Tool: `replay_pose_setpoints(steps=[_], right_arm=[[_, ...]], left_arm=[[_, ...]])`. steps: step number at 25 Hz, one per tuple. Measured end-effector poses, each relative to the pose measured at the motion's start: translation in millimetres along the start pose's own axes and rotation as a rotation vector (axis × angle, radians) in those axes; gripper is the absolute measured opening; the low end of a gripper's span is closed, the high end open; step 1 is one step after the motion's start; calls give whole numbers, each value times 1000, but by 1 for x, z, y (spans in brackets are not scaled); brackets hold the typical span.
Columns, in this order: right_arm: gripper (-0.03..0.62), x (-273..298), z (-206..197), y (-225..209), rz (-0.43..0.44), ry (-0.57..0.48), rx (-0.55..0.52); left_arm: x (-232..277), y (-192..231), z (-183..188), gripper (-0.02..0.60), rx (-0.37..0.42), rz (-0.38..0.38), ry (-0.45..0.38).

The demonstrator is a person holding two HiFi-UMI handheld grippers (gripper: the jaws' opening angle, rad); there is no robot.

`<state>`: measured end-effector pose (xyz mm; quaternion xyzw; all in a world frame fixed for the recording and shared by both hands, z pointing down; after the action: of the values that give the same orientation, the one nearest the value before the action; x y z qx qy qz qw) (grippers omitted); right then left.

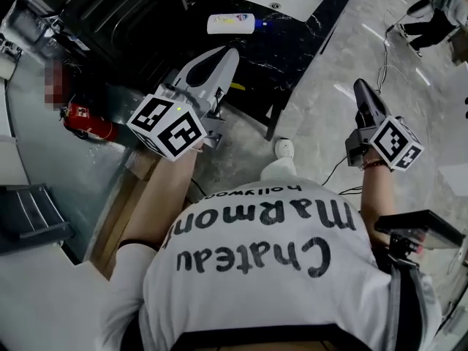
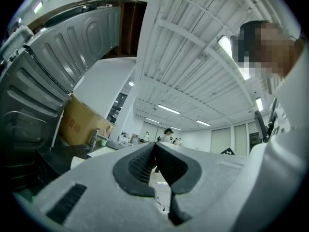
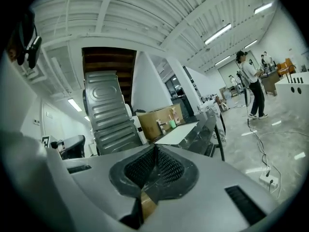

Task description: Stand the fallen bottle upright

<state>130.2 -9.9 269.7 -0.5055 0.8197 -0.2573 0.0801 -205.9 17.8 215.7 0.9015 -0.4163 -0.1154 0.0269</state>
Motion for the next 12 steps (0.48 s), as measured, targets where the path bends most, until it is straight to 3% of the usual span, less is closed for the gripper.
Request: replay_pose_setpoints(steps=[9,12], right_arm=[[15,98,16,-37,87,88,38],[15,133,30,-52,120,109,29]], left_arm=[[62,45,-25,15,50,116,66],[88,59,-35,15,57,112,96]])
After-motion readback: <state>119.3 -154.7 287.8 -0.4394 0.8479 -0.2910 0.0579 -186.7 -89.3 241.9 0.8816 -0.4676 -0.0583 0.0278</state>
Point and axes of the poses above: the fingertips, and each gripper's own axes: x forward along the fingers, y to its left, z out of its top, the point moved 6 cm from there along -x, backward along the fingers, and after that the axes turned 7 degrees about x, right-handed, at the moved point
